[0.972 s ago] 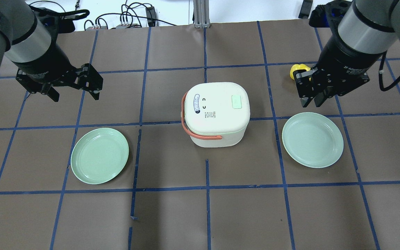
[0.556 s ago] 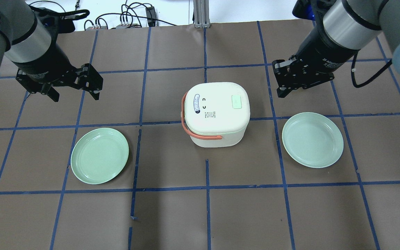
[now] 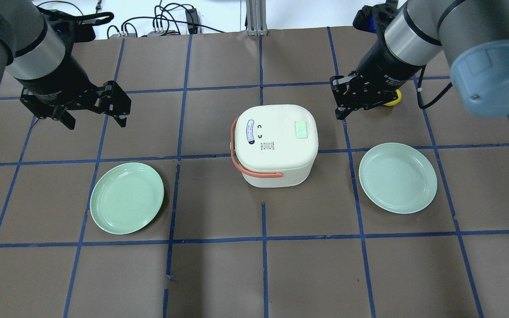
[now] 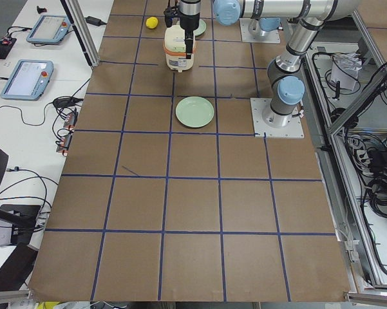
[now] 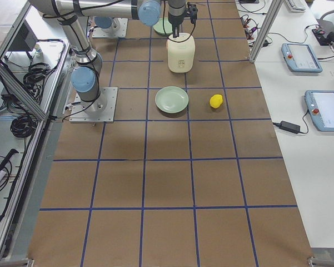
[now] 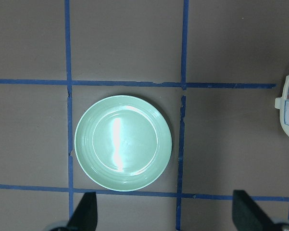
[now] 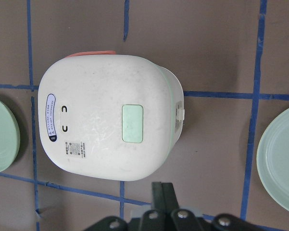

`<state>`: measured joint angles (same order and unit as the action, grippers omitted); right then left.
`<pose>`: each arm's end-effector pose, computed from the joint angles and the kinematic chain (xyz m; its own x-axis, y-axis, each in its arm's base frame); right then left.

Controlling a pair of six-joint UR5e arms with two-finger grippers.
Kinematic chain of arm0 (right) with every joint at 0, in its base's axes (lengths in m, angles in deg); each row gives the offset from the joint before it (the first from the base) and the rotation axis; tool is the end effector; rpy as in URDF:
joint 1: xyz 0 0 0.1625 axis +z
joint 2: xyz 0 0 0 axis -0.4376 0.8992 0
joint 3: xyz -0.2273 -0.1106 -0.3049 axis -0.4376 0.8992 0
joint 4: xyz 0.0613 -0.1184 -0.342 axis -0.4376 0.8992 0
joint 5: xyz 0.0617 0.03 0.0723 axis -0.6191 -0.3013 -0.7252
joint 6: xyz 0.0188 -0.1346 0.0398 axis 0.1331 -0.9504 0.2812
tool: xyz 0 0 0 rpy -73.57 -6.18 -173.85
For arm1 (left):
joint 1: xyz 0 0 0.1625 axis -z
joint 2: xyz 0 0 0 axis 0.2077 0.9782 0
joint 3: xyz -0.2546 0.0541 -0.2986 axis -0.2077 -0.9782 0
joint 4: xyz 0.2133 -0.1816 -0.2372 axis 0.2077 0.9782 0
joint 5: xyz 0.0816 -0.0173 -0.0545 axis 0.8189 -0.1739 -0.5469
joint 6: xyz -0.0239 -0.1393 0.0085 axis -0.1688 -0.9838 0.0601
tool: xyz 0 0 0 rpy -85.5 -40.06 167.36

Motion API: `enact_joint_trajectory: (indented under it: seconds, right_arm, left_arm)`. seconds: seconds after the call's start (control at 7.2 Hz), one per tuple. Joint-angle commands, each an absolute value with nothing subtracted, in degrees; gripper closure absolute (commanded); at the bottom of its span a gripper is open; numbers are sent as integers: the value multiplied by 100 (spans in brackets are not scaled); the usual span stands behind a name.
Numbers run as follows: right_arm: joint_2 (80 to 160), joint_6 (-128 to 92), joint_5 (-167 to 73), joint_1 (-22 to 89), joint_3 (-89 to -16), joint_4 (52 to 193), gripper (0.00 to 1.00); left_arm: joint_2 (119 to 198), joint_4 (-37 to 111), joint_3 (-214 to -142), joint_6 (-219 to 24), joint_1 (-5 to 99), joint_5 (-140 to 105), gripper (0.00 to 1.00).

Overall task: Press rice cooker button
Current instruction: 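Move the right gripper over the rice cooker's green button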

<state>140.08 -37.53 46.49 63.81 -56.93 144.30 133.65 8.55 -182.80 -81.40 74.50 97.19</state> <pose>0.1785 -0.4436 0.3826 -0.9421 -0.0550 -0.3308 -0.0462 0.9983 -0.0345 -0.1003 -0.4167 0.4167 -0.9979 -0.0337 -0.0545 -0.0320 0.9990 -0.0305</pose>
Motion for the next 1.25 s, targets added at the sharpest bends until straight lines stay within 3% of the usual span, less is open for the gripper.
enact_joint_trajectory:
  seconds: [0.0,1.11]
  right_arm:
    - [13788,-3746,4515,6597,-5709,14692,94]
    - [13093,-3666,4199,6818,-5866,15712,93]
  left_arm:
    - [13364,856,-18288,-8140,7449,9719,0]
    - [13364,847,-18280,-8140,7449,9719,0]
